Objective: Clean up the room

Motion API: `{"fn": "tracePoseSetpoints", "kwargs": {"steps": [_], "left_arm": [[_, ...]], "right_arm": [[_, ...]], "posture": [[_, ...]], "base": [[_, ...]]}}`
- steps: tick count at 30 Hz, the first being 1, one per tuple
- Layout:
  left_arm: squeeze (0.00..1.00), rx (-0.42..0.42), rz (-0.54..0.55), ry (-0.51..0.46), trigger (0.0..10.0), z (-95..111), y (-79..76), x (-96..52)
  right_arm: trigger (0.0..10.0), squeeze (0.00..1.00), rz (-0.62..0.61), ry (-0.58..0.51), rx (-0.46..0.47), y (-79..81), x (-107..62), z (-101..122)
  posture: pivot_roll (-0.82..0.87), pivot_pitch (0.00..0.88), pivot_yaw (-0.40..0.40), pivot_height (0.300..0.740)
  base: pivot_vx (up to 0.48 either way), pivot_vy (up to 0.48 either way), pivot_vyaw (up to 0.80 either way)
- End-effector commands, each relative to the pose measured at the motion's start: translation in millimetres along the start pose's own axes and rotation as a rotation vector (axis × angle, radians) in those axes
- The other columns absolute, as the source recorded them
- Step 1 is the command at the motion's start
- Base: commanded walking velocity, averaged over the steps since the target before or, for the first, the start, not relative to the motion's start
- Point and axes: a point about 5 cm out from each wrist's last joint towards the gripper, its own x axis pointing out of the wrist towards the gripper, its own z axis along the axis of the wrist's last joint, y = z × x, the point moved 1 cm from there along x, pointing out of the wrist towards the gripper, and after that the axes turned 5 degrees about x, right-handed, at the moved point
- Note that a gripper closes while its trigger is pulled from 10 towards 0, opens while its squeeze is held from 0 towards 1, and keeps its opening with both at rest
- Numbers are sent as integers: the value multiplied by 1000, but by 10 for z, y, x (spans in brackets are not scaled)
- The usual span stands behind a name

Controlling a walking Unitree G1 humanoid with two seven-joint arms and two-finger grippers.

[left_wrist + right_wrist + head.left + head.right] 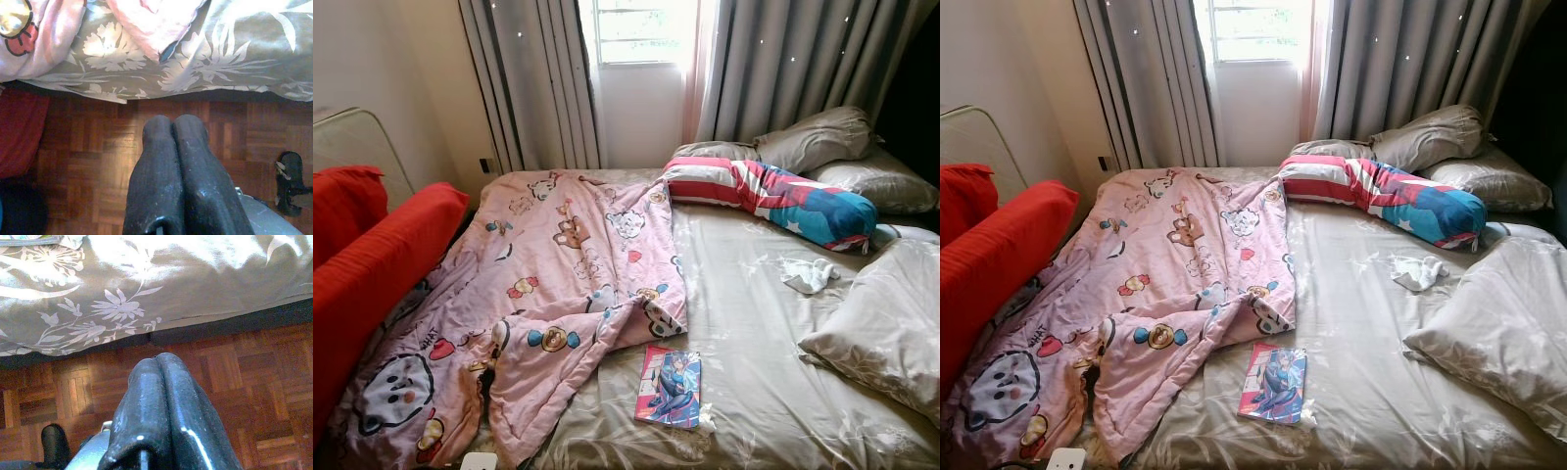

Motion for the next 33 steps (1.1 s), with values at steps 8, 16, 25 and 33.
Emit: {"fn": "tracePoseSetpoints", "kwargs": {"steps": [8, 16, 25, 33], "left_arm": [[0, -7, 8, 36, 10000, -88, 29, -18], [0, -22, -26, 43, 10000, -184, -124, -35], [0, -21, -20, 34, 10000, -160, -95, -32], [0, -28, -21, 25, 10000, -124, -111, -21]], "right_arm": [[10000, 0, -4, 10, -3, -4, -1, -14], [10000, 0, 152, -64, -87, 267, 36, 155], [10000, 0, 158, -62, -81, 276, 32, 135], [10000, 0, 152, -59, -84, 249, 33, 144]], "posture": [[-11, 0, 33, 740], [-20, 151, -16, 740], [-22, 161, -12, 740], [-23, 158, -17, 740]], "base": [[0, 0, 0], [0, 0, 0], [0, 0, 0], [0, 0, 0]]}}
